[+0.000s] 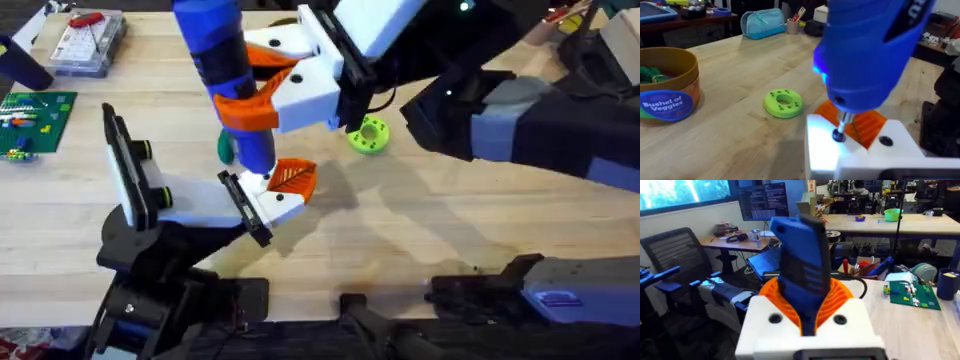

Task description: Pick up the gripper from the table and insert it into the empty holder that is missing its gripper. Then pick up a screw, insert it into the mounting hole, and use the screwdriver to tighten it. Finally, clean up the table by picking up the vegetable and placing it into the bucket.

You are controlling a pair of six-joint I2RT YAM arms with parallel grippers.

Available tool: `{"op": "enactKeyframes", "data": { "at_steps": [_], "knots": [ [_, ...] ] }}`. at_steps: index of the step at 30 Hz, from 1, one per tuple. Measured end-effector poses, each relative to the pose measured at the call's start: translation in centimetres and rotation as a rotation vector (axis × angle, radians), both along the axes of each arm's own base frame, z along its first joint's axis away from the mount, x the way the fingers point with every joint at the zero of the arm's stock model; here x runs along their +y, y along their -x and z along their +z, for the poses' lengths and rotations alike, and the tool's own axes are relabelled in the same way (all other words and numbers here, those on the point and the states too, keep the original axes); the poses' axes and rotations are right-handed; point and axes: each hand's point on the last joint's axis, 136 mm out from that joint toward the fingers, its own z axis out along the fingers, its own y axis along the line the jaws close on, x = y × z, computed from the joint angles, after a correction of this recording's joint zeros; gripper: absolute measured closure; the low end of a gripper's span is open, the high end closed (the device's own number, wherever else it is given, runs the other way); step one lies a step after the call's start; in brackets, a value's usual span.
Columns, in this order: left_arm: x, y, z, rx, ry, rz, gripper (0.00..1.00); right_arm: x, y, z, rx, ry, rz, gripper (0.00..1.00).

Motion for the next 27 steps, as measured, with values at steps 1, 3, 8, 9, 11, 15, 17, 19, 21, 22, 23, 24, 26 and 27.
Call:
{"op": "enactKeyframes", "data": {
  "at_steps": [1,3,8,9,11,15,17,19,21,22,23,24,26,27],
  "knots": [
    [0.0,0.0,-0.01,0.0,0.0,0.0,0.984,0.02,-0.02,-0.06,-0.001,0.001,-0.001,0.915],
    [0.0,0.0,0.0,0.0,0.0,0.0,0.984,0.06,-0.08,-0.21,0.002,0.007,-0.002,0.915],
    [0.0,0.0,-0.01,0.0,0.0,0.0,0.984,0.15,-0.22,-0.47,0.002,0.013,-0.008,0.915],
    [0.0,0.0,-0.01,0.0,0.0,0.0,0.984,0.15,-0.22,-0.47,0.001,0.013,-0.008,0.915],
    [0.0,0.0,0.0,0.0,0.0,0.0,0.984,0.15,-0.23,-0.48,0.0,0.013,-0.008,0.917],
    [0.0,0.0,0.0,0.0,0.0,0.0,0.984,0.16,-0.23,-0.5,0.001,0.014,-0.008,0.915],
    [0.0,0.0,-0.01,0.0,0.0,0.0,0.984,0.16,-0.23,-0.51,0.0,0.014,-0.008,0.916],
    [0.0,0.0,-0.01,0.0,0.0,0.0,0.984,0.16,-0.23,-0.52,0.0,0.014,-0.008,0.916],
    [0.0,0.0,0.0,0.0,0.0,0.0,0.984,0.17,-0.24,-0.54,0.001,0.015,-0.008,0.915],
    [0.0,0.0,0.0,0.0,0.0,0.0,0.984,0.18,-0.26,-0.59,0.004,0.017,-0.008,0.915],
    [0.0,0.0,0.0,0.0,0.0,0.0,0.984,0.2,-0.28,-0.66,0.008,0.021,-0.009,0.915],
    [0.0,0.0,-0.01,0.001,0.0,0.0,0.984,0.23,-0.33,-0.71,0.012,0.024,-0.011,0.916],
    [0.0,0.0,-0.01,0.001,0.0,0.0,0.984,0.27,-0.45,-0.75,0.018,0.026,-0.016,0.917],
    [0.0,0.0,-0.01,0.001,0.0,0.0,0.984,0.28,-0.48,-0.76,0.02,0.026,-0.018,0.916]
  ]
}}
